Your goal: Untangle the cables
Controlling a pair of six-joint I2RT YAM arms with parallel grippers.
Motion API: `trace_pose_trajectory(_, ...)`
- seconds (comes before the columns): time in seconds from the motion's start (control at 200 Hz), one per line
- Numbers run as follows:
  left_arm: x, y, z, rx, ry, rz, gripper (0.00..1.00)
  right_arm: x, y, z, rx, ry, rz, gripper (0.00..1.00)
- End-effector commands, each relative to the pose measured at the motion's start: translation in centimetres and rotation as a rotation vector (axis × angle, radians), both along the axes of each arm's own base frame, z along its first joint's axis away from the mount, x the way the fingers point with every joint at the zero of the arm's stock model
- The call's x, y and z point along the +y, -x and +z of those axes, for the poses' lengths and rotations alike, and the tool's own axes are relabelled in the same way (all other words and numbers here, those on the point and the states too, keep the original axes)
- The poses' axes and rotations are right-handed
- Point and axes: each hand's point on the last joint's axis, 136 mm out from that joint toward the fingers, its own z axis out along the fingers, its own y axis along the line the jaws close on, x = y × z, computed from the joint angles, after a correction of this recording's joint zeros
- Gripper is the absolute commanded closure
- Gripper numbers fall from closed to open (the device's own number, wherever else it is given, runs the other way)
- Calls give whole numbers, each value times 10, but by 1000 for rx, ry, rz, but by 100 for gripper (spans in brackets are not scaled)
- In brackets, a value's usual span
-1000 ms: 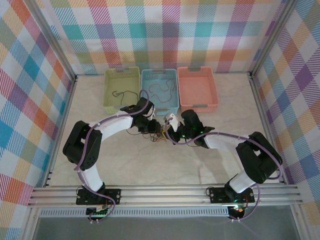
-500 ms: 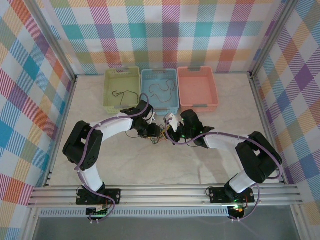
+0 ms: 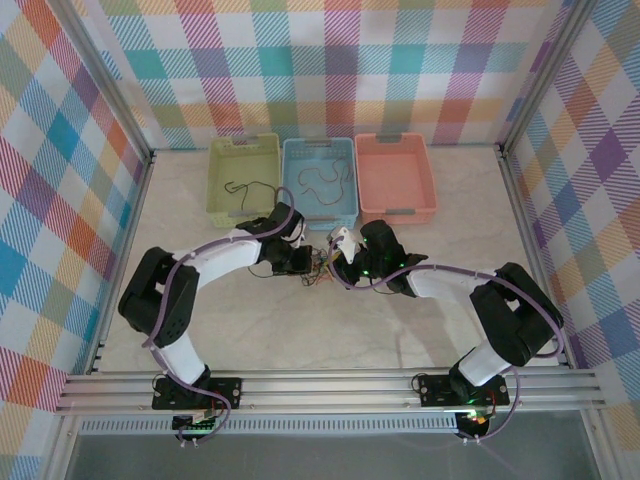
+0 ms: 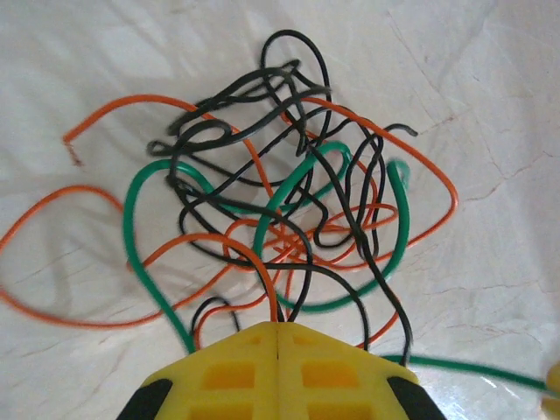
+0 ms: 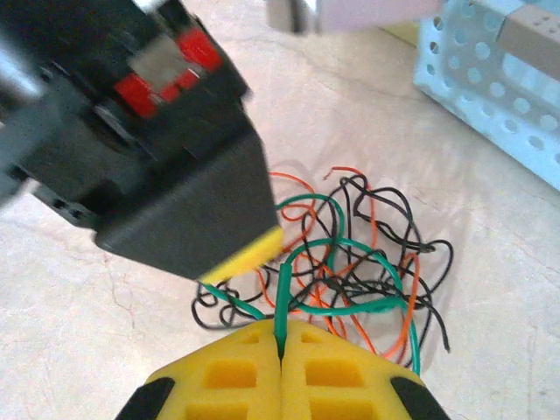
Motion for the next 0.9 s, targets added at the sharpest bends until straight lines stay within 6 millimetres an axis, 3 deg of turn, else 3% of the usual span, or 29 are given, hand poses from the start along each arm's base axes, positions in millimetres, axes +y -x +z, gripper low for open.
trace_pose_trajectory(0.0, 27, -12, 16, -89, -42, 106, 100, -11, -15, 17, -98, 8, -95, 100)
trace_pose_trajectory(0.455, 100, -24, 55, -253, 27, 416, 100, -71, -59, 2, -122, 166, -475, 100)
trace_pose_trajectory(0.895, 161, -10, 103, -483, 25, 643, 100, -134, -81, -4, -85, 183, -800, 100)
